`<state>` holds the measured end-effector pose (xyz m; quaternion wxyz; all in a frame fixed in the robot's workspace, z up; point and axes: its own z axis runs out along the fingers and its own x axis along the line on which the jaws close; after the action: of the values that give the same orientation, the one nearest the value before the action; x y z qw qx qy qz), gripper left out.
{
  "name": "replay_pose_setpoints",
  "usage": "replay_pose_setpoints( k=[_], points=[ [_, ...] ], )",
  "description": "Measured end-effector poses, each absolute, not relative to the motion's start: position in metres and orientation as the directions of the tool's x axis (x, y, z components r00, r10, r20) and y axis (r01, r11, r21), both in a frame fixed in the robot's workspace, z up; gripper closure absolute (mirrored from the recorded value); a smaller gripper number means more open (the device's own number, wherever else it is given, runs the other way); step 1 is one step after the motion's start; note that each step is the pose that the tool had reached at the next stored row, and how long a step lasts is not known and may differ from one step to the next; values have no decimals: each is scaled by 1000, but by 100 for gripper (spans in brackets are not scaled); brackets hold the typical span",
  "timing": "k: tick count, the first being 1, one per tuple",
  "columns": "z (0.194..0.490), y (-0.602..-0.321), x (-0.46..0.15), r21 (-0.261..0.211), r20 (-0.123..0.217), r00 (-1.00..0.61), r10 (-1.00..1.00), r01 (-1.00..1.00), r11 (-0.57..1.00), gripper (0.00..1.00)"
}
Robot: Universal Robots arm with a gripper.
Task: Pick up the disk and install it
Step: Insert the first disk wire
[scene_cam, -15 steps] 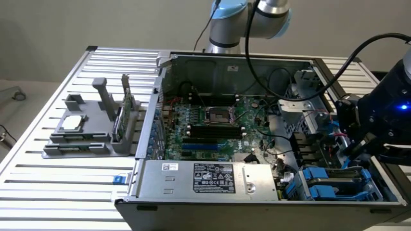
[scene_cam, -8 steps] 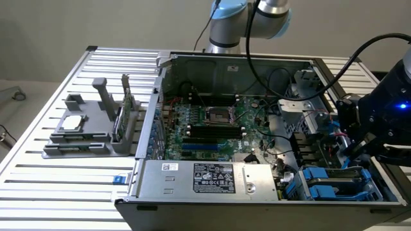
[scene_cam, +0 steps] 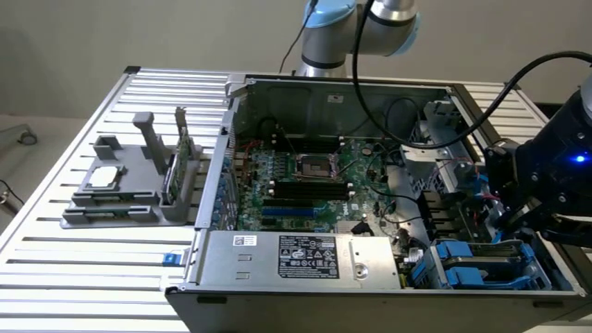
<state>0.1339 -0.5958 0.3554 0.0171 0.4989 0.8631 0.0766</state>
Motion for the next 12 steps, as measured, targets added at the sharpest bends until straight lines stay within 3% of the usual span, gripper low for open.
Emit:
replay_pose_setpoints(
  k=[12],
  points=[
    [355,-598,132,149,47,-376,926,919,365,84]
  ],
)
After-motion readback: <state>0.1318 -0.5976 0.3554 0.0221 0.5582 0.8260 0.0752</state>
